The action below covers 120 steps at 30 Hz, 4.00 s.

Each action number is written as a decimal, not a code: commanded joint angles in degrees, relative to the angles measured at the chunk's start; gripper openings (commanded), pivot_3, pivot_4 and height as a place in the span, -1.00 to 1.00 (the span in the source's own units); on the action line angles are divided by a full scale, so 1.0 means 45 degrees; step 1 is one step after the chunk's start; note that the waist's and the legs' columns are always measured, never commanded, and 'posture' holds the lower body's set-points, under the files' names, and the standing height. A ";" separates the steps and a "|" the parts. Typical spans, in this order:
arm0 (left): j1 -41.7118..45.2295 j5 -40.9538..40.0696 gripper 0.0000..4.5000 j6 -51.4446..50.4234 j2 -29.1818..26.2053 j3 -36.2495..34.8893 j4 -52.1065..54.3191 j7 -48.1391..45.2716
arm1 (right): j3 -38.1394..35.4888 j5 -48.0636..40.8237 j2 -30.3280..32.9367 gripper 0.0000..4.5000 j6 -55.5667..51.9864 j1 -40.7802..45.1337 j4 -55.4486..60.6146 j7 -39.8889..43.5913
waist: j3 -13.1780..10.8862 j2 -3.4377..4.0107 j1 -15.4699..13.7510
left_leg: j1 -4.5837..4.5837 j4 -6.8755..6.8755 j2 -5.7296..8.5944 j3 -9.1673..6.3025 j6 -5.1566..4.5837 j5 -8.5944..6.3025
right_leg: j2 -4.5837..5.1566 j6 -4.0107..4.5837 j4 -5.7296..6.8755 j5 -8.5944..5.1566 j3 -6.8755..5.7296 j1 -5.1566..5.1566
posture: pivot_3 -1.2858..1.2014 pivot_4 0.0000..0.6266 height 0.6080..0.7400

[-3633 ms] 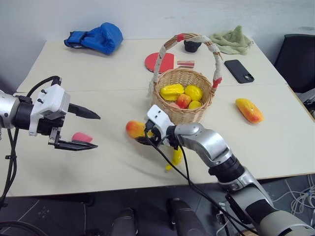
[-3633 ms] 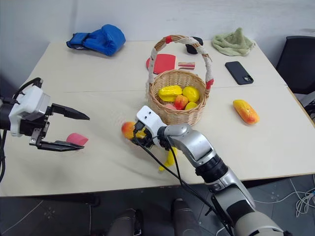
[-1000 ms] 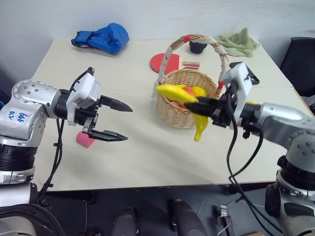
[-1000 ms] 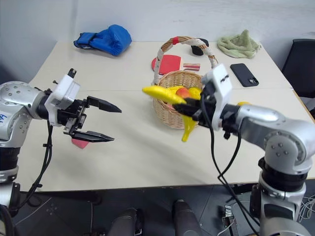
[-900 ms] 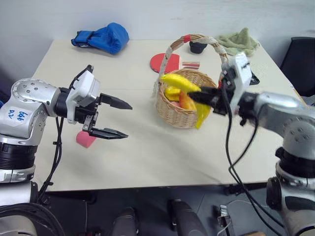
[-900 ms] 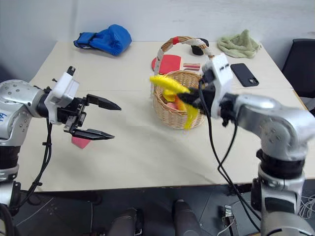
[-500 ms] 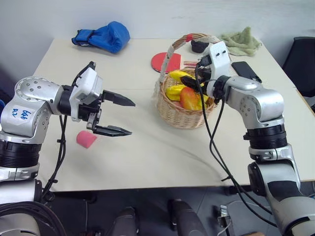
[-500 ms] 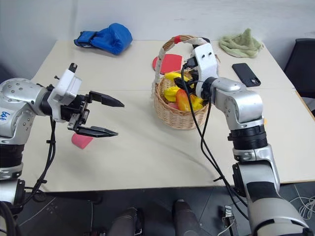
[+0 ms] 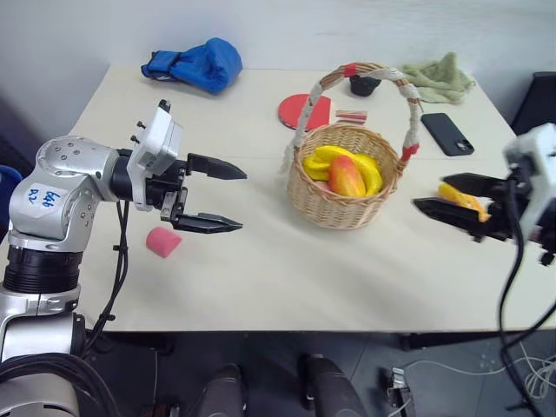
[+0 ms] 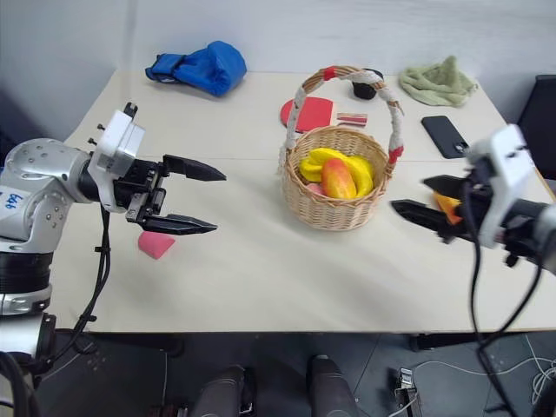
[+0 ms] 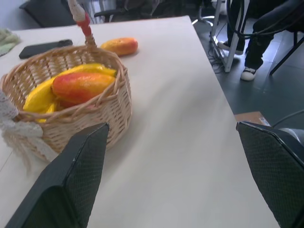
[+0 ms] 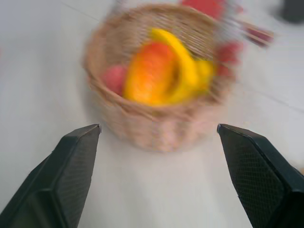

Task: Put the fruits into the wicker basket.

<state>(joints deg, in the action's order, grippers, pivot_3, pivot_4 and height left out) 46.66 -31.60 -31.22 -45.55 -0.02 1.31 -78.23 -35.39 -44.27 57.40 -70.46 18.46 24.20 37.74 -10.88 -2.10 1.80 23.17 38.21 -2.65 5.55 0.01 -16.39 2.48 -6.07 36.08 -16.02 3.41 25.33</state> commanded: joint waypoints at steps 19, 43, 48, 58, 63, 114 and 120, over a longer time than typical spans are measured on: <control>-0.0112 -0.0699 1.00 -0.0921 0.0328 -0.0457 0.1817 0.1233 | 0.6568 0.7419 -0.1456 0.98 0.9238 0.5433 -1.3623 -0.0090 | -0.0012 0.0055 0.0275 | 0.0002 -0.0015 -0.0005 0.0035 0.0049 0.0058 | -0.0039 0.0001 0.0057 0.0010 0.0030 0.0029 | 0.03 -0.52 1.00; 0.0402 -0.1641 1.00 -0.1685 0.0364 -0.1044 0.2261 0.2207 | 0.6312 0.7746 -0.1491 -0.18 1.0366 0.5200 -1.4164 0.2307 | -0.0012 0.0058 0.0325 | -0.0014 -0.0016 -0.0010 0.0079 0.0106 0.0089 | -0.0039 0.0002 0.0095 0.0009 0.0023 0.0029 | 0.03 -0.52 1.00; 0.0400 -0.1835 1.00 -0.1673 0.0443 -0.1283 0.2322 0.2497 | 0.4865 0.4906 0.0022 -0.18 0.6745 0.1579 -0.7190 0.4793 | -0.0013 0.0094 0.0147 | -0.0005 -0.0008 -0.0007 0.0048 0.0104 0.0084 | -0.0037 -0.0008 0.0113 0.0004 0.0012 0.0028 | 0.03 -0.52 1.00; 0.0554 -0.1608 1.00 -0.1339 0.0459 -0.1246 0.1980 0.2658 | 0.4802 -0.0329 -0.2414 -0.18 0.1451 0.4385 -0.1273 0.2243 | -0.0012 0.0088 0.0360 | -0.0089 -0.0010 -0.0021 -0.0013 0.0098 0.0072 | -0.0045 0.0008 0.0168 -0.0006 0.0026 0.0008 | 0.03 -0.52 1.00; 0.0974 -0.1234 1.00 -0.0916 0.0579 -0.1125 0.1329 0.2809 | 0.7433 0.2617 -0.4647 -0.18 0.3047 0.7050 -0.3662 -0.0105 | -0.0012 0.0088 0.0301 | -0.0061 -0.0018 -0.0017 -0.0016 0.0099 0.0072 | -0.0046 0.0044 0.0183 -0.0025 0.0010 0.0037 | 0.03 -0.52 1.00; 0.1081 -0.0587 1.00 -0.0190 0.0714 -0.0851 0.0686 0.2819 | 0.5462 0.5832 -0.6232 -0.86 0.7770 0.5581 -0.5037 -0.4005 | -0.0012 0.0088 0.0301 | 0.0008 -0.0012 -0.0011 -0.0012 0.0083 0.0060 | -0.0037 0.0028 0.0152 -0.0014 -0.0005 0.0054 | 0.03 -0.52 1.00; 0.1224 -0.0551 1.00 -0.0036 0.0856 -0.0757 0.0431 0.2718 | 0.4316 0.5265 -0.5480 -0.86 0.7471 0.4595 -0.3372 -0.3614 | -0.0013 0.0089 0.0285 | 0.0009 -0.0019 -0.0012 -0.0016 0.0083 0.0061 | -0.0037 0.0027 0.0159 -0.0014 -0.0005 0.0055 | 0.03 -0.52 1.00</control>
<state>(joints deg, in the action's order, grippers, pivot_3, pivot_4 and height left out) 51.06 -34.08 -32.40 -41.42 -2.13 3.28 -65.89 -10.91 -19.22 30.25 -37.71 38.91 3.28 21.30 -10.93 -1.70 3.09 23.22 38.13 -2.70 5.48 0.39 -16.12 2.31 -5.95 36.79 -16.08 3.38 25.58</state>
